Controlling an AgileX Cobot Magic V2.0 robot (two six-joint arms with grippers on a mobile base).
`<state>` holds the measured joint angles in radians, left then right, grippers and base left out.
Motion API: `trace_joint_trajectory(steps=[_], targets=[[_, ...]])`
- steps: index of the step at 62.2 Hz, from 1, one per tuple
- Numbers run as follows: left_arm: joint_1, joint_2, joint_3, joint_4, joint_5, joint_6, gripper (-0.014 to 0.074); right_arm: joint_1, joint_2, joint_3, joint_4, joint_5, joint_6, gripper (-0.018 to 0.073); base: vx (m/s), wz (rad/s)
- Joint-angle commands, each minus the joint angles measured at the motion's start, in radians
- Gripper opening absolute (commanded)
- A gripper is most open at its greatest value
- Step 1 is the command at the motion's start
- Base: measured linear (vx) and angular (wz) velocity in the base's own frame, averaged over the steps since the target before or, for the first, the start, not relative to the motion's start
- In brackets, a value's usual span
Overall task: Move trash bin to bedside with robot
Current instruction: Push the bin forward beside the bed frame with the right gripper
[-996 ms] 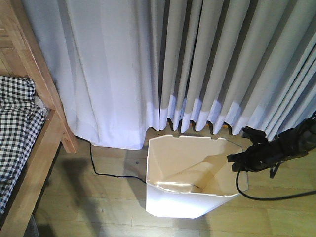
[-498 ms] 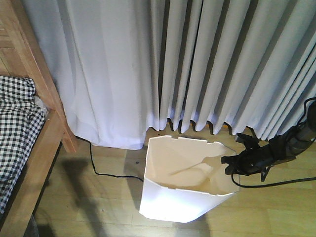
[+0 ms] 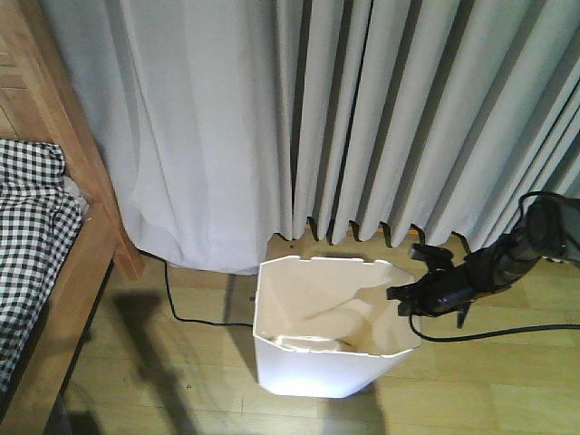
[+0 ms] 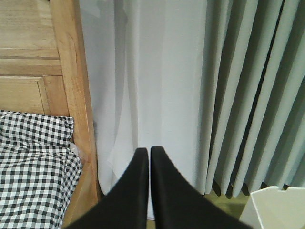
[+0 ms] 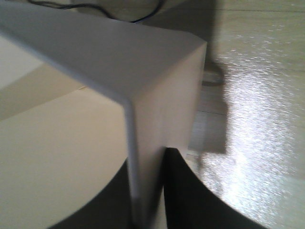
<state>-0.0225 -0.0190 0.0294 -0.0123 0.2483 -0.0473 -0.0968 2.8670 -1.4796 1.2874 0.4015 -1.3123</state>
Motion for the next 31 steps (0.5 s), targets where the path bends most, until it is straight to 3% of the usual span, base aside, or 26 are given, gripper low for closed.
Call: trace_joint_trajectory(steps=[1, 31], targets=[[-0.006, -0.01, 0.029, -0.004, -0.074, -0.009, -0.0006, 0.01, -0.057, -0.048, 0.046, 0.177, 0.039, -0.0003, 0.0, 0.0], [-0.006, -0.01, 0.029, -0.004, -0.074, -0.009, -0.0006, 0.056, 0.024, -0.099, 0.043, 0.039, 0.026, -0.0002, 0.0, 0.0]])
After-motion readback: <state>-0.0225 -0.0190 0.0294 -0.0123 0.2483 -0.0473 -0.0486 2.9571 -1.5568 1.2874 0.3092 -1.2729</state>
